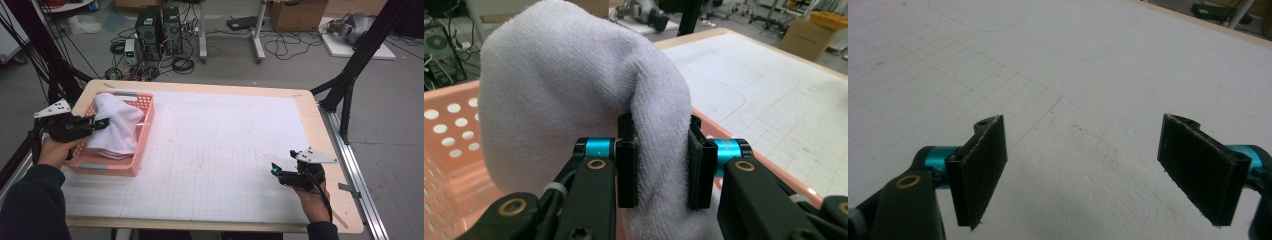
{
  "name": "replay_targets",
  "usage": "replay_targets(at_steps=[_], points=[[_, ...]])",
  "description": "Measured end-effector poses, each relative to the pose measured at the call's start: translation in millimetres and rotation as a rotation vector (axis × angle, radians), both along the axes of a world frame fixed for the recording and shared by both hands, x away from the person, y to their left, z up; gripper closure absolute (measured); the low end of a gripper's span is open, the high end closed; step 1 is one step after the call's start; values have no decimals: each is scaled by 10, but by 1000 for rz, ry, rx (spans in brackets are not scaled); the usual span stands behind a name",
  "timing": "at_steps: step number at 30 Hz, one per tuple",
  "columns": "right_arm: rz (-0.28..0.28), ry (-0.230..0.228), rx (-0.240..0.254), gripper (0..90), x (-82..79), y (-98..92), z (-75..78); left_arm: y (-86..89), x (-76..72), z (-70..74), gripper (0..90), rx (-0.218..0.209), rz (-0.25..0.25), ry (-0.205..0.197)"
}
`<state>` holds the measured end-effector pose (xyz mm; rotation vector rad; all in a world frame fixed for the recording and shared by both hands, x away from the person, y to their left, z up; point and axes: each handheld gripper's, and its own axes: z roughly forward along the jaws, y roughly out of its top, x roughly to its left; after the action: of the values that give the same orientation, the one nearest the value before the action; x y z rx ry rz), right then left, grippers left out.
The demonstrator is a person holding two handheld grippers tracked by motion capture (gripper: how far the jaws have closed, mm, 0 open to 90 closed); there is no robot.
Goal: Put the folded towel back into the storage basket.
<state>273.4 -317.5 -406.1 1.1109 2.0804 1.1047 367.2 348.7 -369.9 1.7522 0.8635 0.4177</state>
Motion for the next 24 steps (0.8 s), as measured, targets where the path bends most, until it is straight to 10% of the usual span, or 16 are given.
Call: replay_targets(at_steps=[6, 11, 15, 24], points=[[3, 2, 0, 186, 0, -6, -2, -6, 38, -31, 671, 54, 89, 57], [2, 6, 2, 186, -2, 4, -3, 47, 31, -4, 315, 127, 319, 68], [1, 7, 5, 185, 0, 5, -5, 104, -42, 85, 272, 93, 463, 8], [6, 3, -1, 185, 0, 16, 1, -121, -73, 91, 332, 97, 409, 3]])
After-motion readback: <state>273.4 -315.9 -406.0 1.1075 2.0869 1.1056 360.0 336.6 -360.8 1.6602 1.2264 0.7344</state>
